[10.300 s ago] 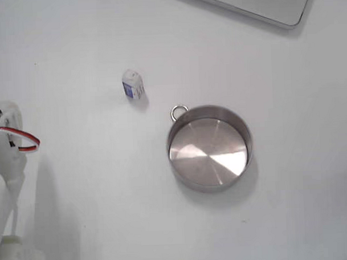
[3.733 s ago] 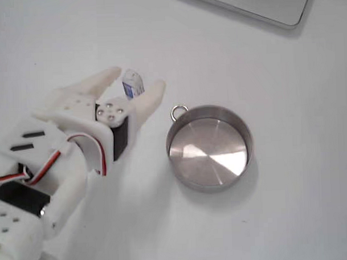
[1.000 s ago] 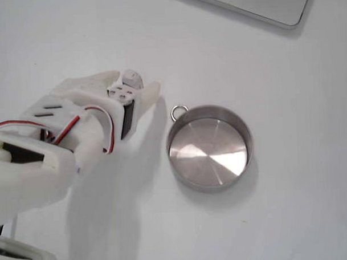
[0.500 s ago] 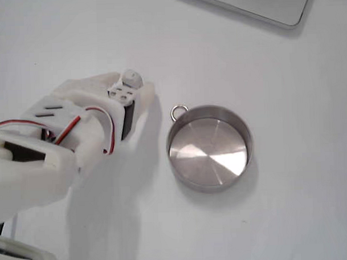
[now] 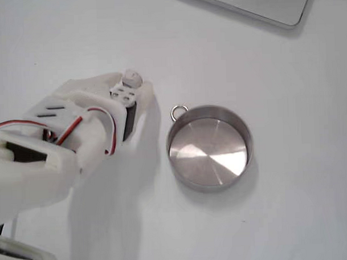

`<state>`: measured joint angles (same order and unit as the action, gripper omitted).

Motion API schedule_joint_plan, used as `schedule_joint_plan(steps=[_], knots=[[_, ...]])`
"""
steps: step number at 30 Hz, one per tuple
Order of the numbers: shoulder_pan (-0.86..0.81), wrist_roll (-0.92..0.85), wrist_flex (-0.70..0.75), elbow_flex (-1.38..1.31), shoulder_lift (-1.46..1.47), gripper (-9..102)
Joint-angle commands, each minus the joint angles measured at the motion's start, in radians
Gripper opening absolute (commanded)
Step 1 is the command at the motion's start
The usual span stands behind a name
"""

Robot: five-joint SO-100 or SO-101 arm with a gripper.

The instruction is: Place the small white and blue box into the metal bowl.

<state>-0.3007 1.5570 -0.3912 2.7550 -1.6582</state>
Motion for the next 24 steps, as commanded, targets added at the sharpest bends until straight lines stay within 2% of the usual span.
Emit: schedule_joint_plan(steps=[1, 22, 24], knots=[[-0.006, 0.008, -0.017, -0.029, -0.005, 16], [-0.041, -0.005, -0.017, -0.072, 0.029, 16], [-0.041, -0.005, -0.017, -0.071, 0.029, 13]])
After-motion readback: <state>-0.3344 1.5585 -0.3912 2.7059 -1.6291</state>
